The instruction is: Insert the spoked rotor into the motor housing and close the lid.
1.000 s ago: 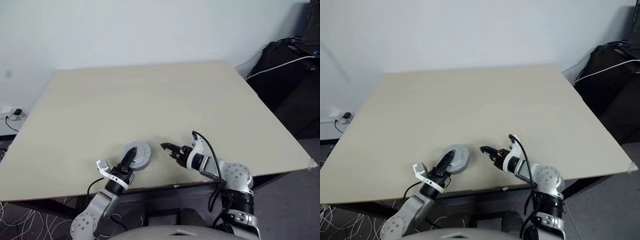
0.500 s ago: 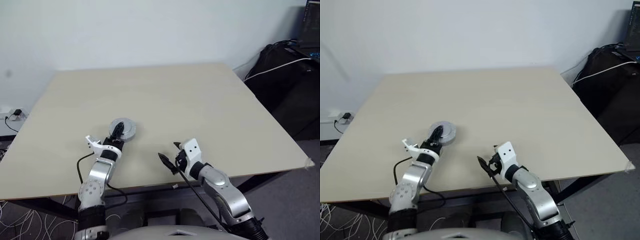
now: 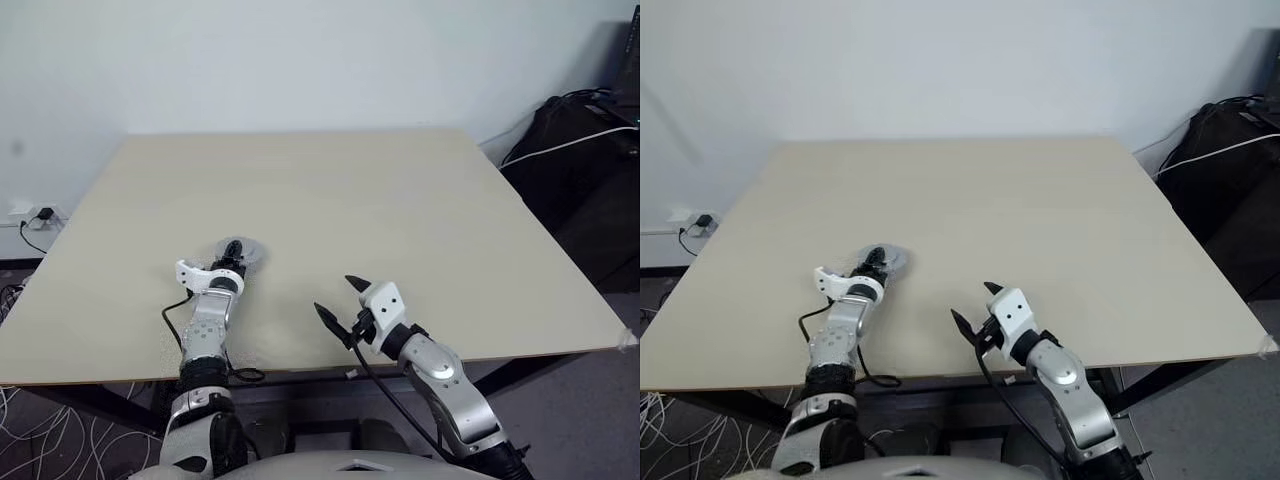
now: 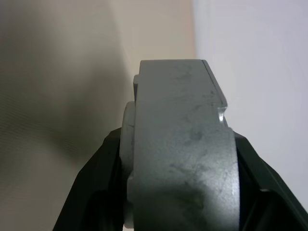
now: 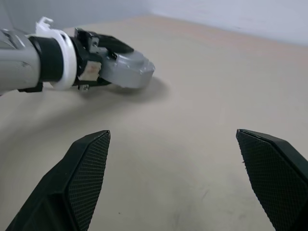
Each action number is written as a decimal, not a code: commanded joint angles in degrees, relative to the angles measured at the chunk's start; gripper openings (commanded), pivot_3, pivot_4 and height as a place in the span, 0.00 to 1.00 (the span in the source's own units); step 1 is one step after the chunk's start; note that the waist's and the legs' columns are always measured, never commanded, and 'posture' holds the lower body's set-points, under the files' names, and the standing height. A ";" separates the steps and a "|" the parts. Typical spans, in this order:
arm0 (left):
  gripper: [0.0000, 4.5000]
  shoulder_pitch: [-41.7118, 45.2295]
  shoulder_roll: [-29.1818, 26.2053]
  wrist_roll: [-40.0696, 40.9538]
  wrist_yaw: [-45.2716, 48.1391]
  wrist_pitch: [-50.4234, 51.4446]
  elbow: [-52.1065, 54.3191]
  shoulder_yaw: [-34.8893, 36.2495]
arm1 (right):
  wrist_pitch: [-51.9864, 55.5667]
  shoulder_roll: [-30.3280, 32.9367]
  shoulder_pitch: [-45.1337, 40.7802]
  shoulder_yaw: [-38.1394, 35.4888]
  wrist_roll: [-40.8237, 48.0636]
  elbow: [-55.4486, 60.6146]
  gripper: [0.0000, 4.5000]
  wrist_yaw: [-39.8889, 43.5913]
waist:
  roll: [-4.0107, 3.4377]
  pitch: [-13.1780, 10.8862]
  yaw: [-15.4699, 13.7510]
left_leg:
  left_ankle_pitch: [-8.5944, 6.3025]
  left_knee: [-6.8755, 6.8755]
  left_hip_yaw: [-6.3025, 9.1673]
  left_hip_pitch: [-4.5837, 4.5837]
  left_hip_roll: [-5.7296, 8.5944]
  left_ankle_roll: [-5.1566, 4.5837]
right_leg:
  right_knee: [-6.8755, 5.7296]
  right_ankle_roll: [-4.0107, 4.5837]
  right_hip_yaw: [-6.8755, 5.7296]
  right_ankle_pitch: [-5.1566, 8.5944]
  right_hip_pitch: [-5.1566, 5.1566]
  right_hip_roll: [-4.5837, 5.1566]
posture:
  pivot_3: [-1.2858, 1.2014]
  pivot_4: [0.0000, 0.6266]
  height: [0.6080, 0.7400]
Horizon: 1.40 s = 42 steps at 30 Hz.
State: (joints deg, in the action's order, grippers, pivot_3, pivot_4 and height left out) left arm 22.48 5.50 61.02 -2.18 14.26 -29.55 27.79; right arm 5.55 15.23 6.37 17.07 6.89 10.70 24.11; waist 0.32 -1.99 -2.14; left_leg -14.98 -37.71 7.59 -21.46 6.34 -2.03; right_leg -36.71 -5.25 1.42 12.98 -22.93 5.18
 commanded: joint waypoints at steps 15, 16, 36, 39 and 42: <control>0.77 10.98 -2.63 -9.82 -2.29 -6.00 -15.35 5.82 | 0.89 -1.20 -0.37 -1.75 0.51 0.95 1.00 0.71 | 0.11 0.01 0.06 | -0.04 -0.08 0.00 0.50 -0.03 0.11 | -0.05 -0.32 -0.03 -0.01 0.52 -0.03 | 0.52 0.00 1.00; 0.84 10.35 -2.23 -10.30 -2.61 -5.52 -14.53 5.57 | 0.96 -1.26 -0.30 -1.76 0.44 1.00 1.00 0.66 | 0.09 0.06 0.06 | -0.03 -0.08 0.00 0.54 -0.03 0.11 | -0.05 -0.33 -0.03 -0.01 0.55 -0.03 | 0.52 0.00 1.00; 1.00 -15.77 9.41 -8.31 -17.32 12.96 20.64 -2.37 | 2.27 -1.34 -2.44 -2.37 0.58 -0.22 1.00 2.79 | -0.09 0.48 0.95 | -0.15 0.12 -0.15 0.68 -0.06 0.02 | 0.01 -0.27 0.05 0.06 0.54 0.05 | 0.52 0.00 1.00; 1.00 -20.48 8.46 -7.12 -18.02 17.05 26.25 -5.81 | 3.02 -1.27 -1.82 -2.70 1.53 0.69 1.00 3.49 | -0.10 0.52 1.21 | -0.17 0.17 -0.19 0.74 -0.06 0.01 | 0.00 -0.23 0.08 0.08 0.54 0.07 | 0.52 0.00 1.00; 1.00 -26.06 5.18 -7.81 -15.43 20.89 33.54 -11.74 | 3.35 -1.23 -0.67 -3.16 2.38 1.36 1.00 4.04 | -0.39 0.80 1.29 | -0.24 0.28 -0.30 0.82 -0.07 -0.01 | 0.03 -0.16 0.15 0.13 0.54 0.10 | 0.52 0.00 1.00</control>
State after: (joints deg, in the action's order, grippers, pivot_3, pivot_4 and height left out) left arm 0.29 4.76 54.02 -17.86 31.66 2.27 20.85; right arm 9.02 14.24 5.96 14.93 7.82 9.53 27.66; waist -0.07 -1.19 -0.85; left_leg -15.26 -37.43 7.27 -20.64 6.28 -2.08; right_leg -36.67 -5.38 1.59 13.13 -22.38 5.31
